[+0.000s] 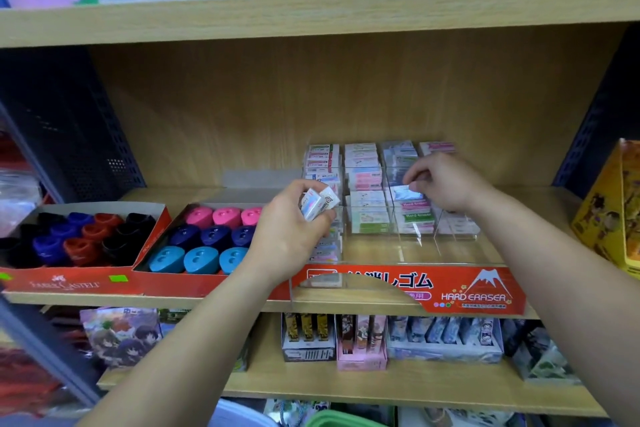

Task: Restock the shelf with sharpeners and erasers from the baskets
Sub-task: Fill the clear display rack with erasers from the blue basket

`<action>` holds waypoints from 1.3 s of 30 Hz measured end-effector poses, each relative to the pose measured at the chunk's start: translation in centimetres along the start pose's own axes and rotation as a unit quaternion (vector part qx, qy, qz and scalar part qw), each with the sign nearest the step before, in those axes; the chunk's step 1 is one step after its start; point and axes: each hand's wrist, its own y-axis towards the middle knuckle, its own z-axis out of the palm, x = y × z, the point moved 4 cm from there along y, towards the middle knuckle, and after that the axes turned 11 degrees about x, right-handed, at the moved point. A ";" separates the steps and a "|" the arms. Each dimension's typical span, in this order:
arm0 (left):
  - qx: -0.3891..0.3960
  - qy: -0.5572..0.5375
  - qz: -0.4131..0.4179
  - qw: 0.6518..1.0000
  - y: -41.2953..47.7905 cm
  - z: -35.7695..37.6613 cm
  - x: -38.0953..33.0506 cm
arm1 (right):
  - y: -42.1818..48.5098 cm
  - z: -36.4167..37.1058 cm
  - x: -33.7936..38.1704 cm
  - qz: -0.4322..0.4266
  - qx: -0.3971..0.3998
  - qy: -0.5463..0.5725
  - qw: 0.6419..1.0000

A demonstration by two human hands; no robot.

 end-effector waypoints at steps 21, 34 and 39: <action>-0.002 0.003 -0.009 1.000 -0.4 0.1 -0.1 | -1.6 0.1 0.8 0.024 -0.033 -0.020 0.999; 0.012 -0.098 0.024 0.995 -3.1 -0.7 -2.8 | -8.8 2.1 11.6 -0.136 0.037 0.373 0.917; 0.006 -0.120 0.008 0.993 -4.2 -1.6 -2.7 | -9.8 2.5 11.6 -0.099 0.044 0.477 0.872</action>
